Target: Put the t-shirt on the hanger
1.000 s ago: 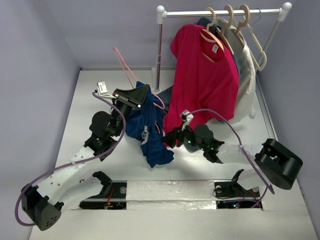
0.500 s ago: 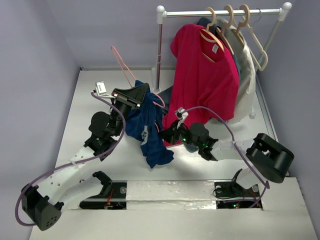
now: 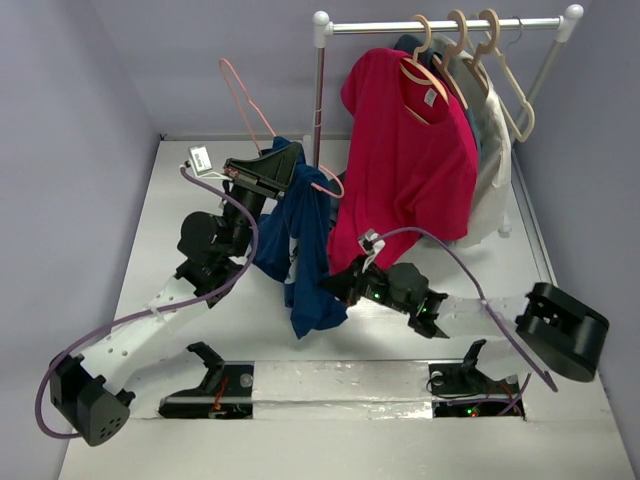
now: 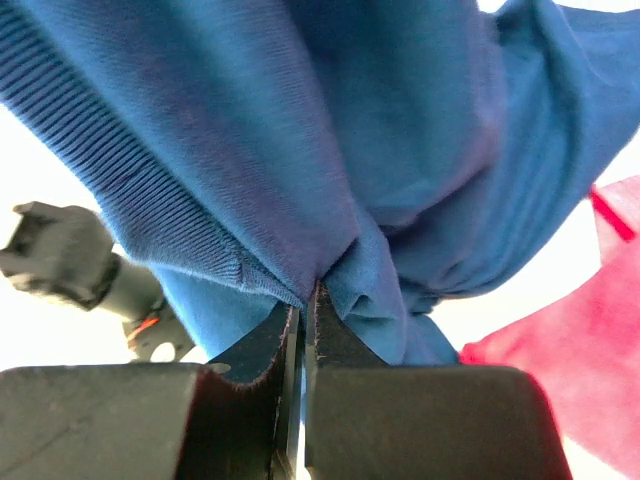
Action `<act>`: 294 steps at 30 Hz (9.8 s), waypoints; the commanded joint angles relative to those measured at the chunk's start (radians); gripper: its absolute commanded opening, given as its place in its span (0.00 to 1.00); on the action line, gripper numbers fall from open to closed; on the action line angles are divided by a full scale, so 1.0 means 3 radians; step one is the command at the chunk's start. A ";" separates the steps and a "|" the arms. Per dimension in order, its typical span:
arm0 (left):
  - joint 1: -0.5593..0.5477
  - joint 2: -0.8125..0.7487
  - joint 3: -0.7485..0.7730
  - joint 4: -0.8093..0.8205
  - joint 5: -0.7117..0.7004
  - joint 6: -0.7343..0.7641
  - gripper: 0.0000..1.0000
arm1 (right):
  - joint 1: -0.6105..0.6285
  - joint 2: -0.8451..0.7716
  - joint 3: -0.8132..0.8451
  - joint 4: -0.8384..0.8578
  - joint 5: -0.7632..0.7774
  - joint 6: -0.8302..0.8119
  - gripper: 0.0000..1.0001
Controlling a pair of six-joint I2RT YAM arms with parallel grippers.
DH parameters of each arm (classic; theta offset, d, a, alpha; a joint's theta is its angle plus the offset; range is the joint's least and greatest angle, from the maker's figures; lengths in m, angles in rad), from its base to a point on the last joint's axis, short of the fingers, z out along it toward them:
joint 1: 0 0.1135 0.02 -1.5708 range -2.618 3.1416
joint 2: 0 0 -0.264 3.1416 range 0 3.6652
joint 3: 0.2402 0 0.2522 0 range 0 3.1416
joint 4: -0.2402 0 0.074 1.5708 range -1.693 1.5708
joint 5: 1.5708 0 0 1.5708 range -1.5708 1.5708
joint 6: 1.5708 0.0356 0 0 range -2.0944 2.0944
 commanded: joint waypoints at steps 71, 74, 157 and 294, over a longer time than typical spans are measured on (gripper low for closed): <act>0.0047 -0.0813 -0.1408 0.0749 -0.0032 -0.1209 0.00 | 0.0734 -0.0260 0.1751 -0.2295 0.1333 -0.0969 0.47; 0.0047 -0.0838 -0.1454 0.0760 -0.0042 -0.1260 0.00 | 0.0735 -0.0219 0.1741 -0.2285 0.1456 -0.1010 0.51; 0.0047 -0.0828 -0.0493 -0.0953 0.0894 0.1608 0.16 | 0.0663 -0.1840 0.1598 -0.3803 0.0459 -0.0422 0.00; -0.0321 -0.0798 -0.1643 0.0658 -0.0154 -0.1132 0.00 | 0.0111 -0.1012 0.2002 -0.3568 0.0275 -0.0744 0.50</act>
